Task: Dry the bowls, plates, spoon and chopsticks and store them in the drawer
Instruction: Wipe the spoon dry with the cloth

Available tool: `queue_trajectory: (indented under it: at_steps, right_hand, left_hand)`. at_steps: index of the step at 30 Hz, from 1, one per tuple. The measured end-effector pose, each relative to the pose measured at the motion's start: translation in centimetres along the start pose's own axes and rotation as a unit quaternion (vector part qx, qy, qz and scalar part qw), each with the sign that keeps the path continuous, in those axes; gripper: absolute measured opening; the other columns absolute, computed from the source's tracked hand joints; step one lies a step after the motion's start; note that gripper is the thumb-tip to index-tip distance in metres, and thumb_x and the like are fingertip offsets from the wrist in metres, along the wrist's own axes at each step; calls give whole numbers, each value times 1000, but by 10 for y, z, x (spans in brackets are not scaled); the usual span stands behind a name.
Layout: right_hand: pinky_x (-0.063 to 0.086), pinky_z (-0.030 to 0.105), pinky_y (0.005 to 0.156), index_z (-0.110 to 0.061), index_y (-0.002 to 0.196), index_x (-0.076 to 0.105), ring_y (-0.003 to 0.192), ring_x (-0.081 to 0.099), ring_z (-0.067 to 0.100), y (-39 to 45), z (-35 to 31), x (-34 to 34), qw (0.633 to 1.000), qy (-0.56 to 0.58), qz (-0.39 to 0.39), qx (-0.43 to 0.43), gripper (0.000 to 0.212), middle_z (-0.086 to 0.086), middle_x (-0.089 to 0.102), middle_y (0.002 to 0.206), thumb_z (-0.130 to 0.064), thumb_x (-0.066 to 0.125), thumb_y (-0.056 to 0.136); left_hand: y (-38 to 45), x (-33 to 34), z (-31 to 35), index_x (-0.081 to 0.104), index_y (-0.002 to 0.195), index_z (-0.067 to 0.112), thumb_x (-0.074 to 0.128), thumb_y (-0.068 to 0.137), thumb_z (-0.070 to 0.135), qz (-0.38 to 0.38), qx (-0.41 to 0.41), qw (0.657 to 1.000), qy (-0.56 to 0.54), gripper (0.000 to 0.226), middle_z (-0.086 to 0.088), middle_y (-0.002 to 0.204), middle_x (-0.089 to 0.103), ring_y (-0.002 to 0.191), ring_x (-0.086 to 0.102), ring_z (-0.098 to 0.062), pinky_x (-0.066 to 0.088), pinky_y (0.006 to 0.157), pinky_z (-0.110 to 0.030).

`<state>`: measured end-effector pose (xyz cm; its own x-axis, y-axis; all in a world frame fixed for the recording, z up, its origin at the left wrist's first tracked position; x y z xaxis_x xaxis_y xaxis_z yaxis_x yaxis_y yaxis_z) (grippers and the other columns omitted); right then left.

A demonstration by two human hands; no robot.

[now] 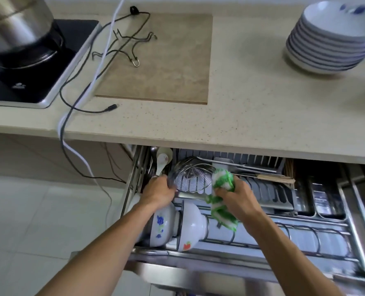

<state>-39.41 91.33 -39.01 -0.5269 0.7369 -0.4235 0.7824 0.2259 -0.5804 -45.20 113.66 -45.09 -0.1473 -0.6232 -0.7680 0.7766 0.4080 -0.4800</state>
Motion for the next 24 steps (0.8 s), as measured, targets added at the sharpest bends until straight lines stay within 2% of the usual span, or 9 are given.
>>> queue_trajectory:
  at_steps: [2,4,7,10,12,15,18,21,24]
  right_hand:
    - [55,50,89,-11,113,56,93,66,29,-17,-1,-15,1000,5,9,6,20,10,65,100,-17,63,95]
    - [55,52,90,-12,113,57,94,66,29,-33,-4,-33,1000,3,21,-1,21,9,66,100,-18,63,94]
    - [55,50,88,-15,115,57,96,65,30,-58,-8,-69,998,-10,60,-26,22,9,67,104,-18,60,93]
    - [51,37,81,-14,121,58,98,63,28,-80,-10,-114,993,-29,98,-54,29,7,66,105,-18,57,92]
    - [43,29,74,-16,120,59,93,61,24,-93,-6,-147,991,-32,112,-64,28,3,65,100,-19,56,93]
    - [41,29,73,-18,123,58,96,62,26,-110,13,-209,987,-26,143,-66,30,3,66,101,-18,56,93]
    - [42,29,71,-21,129,55,96,64,31,-126,39,-270,983,-26,169,-65,40,4,66,98,-10,54,91]
    - [48,32,84,-22,140,50,107,62,36,-148,76,-345,980,-36,187,-56,54,14,67,115,-6,52,88]
    - [45,28,81,-23,141,49,108,62,34,-176,115,-430,972,-31,226,-53,56,14,67,119,-6,53,88]
  left_hand:
    - [-33,-8,36,59,119,12,54,100,32,18,90,993,72,28,-6,123,58,109,58,-21,49,94,-34]
    - [-66,-13,78,54,131,10,53,100,31,47,185,971,143,37,-9,133,53,123,51,-22,41,108,-34]
    - [-110,-12,140,44,143,11,51,100,34,56,258,937,228,49,-11,147,43,143,31,-27,17,123,-48]
    - [-144,-9,200,38,147,10,48,101,35,77,306,914,255,53,-13,158,31,153,12,-29,0,123,-50]
    - [-166,-3,239,41,146,9,50,100,35,94,343,896,267,53,-15,156,34,153,12,-30,-1,122,-51]
    - [-195,11,299,49,140,9,59,94,35,106,382,875,276,54,-15,149,46,151,23,-32,2,121,-52]
    - [-214,29,354,38,149,12,51,98,36,97,394,872,272,57,-13,158,34,153,13,-29,-4,122,-50]
    - [-239,50,429,35,151,13,47,100,39,117,408,868,259,58,-11,159,31,154,10,-27,-1,122,-50]
    - [-267,84,508,35,151,14,46,101,40,115,429,861,248,58,-9,159,32,154,11,-26,0,123,-50]
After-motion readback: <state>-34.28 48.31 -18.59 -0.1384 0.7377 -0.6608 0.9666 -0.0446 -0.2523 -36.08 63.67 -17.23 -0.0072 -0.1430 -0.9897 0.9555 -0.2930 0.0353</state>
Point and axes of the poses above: each hand's wrist, its own y-axis towards the middle knuckle, its own x-axis out of the palm, z = x × y, the point moved 10 cm from there along y, towards the middle knuckle
